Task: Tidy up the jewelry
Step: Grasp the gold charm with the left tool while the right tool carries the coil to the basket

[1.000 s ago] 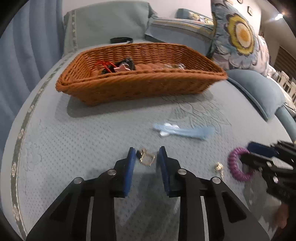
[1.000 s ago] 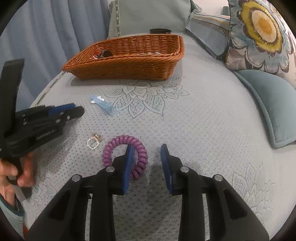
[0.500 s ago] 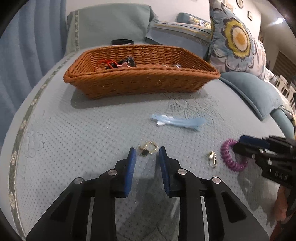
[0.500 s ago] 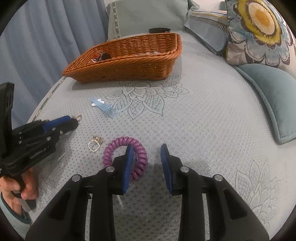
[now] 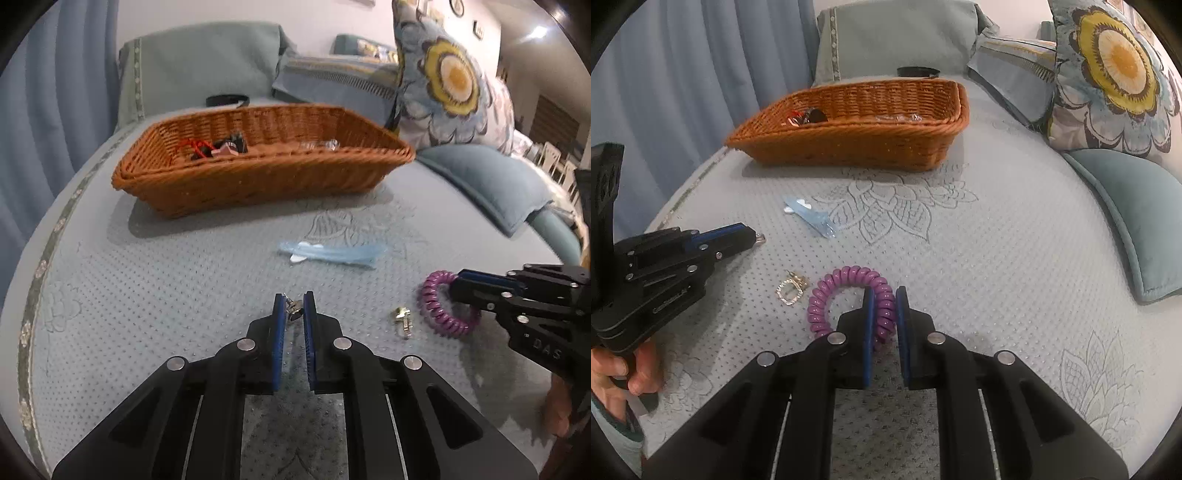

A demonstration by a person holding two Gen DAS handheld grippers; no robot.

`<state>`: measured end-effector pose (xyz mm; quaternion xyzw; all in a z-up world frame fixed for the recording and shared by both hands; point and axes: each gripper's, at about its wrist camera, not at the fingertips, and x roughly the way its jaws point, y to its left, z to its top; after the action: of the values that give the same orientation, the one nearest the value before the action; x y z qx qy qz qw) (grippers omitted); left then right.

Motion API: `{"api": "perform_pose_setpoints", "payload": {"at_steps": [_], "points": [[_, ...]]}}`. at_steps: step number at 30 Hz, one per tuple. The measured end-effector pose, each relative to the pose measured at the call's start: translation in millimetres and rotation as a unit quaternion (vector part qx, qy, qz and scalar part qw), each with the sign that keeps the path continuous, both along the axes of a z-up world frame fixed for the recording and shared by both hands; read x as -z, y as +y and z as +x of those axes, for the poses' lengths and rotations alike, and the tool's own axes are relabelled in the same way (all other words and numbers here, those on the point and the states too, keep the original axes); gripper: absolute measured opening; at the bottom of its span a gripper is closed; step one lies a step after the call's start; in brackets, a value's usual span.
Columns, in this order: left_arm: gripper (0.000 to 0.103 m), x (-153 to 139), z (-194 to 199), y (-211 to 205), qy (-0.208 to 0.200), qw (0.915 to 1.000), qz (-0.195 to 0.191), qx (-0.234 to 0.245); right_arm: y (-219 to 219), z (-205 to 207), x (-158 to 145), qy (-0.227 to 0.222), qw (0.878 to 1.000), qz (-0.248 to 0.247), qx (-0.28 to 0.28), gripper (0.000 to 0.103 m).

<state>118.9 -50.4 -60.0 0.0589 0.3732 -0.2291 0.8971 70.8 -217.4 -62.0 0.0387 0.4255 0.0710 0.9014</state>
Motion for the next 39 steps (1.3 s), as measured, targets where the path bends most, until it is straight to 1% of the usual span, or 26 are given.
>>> {"api": "perform_pose_setpoints", "payload": {"at_steps": [5, 10, 13, 15, 19, 24, 29, 31, 34, 39], "points": [[0.008, -7.0, -3.6, 10.8, -0.007, 0.9989, -0.045, 0.009, 0.1, -6.2, -12.7, -0.027, 1.0, 0.011, -0.007, 0.009], [0.008, -16.1, -9.9, 25.8, -0.022, 0.9943, -0.103, 0.017, -3.9, -9.3, -21.8, -0.047, 0.999, 0.017, -0.002, 0.009], [0.008, -20.3, -11.2, 29.0, -0.024, 0.9921, -0.122, 0.018, -7.5, -11.3, -26.9, -0.059, 0.998, 0.025, 0.002, 0.009], [0.008, -24.4, -13.8, 28.6, -0.029, 0.9913, -0.126, 0.022, -9.5, -13.3, -32.1, -0.071, 0.997, 0.024, 0.006, 0.009], [0.008, -39.8, -18.8, 27.9, -0.042, 0.9882, -0.144, 0.03, -11.0, -16.2, -42.5, -0.093, 0.995, 0.027, 0.005, 0.009], [0.008, -63.0, -21.1, 30.5, -0.066, 0.9851, -0.155, 0.033, -8.6, -11.5, -56.5, -0.113, 0.993, 0.027, 0.006, 0.009], [0.008, -88.8, -4.7, 32.2, -0.089, 0.9834, -0.156, 0.026, -6.0, 11.4, -77.2, -0.125, 0.992, 0.022, 0.008, 0.009], [0.008, -97.2, 6.7, 28.3, -0.1, 0.9839, -0.147, 0.02, -5.4, 28.6, -88.3, -0.134, 0.991, 0.015, 0.007, 0.009], [0.008, -104.0, 32.8, 21.9, -0.102, 0.9849, -0.139, 0.005, -2.2, 58.8, -100.1, -0.14, 0.99, -0.003, 0.01, 0.009], [0.008, -101.0, 83.2, 13.9, -0.093, 0.9873, -0.127, -0.023, -1.8, 113.8, -103.9, -0.125, 0.992, -0.007, 0.018, 0.009]]}}
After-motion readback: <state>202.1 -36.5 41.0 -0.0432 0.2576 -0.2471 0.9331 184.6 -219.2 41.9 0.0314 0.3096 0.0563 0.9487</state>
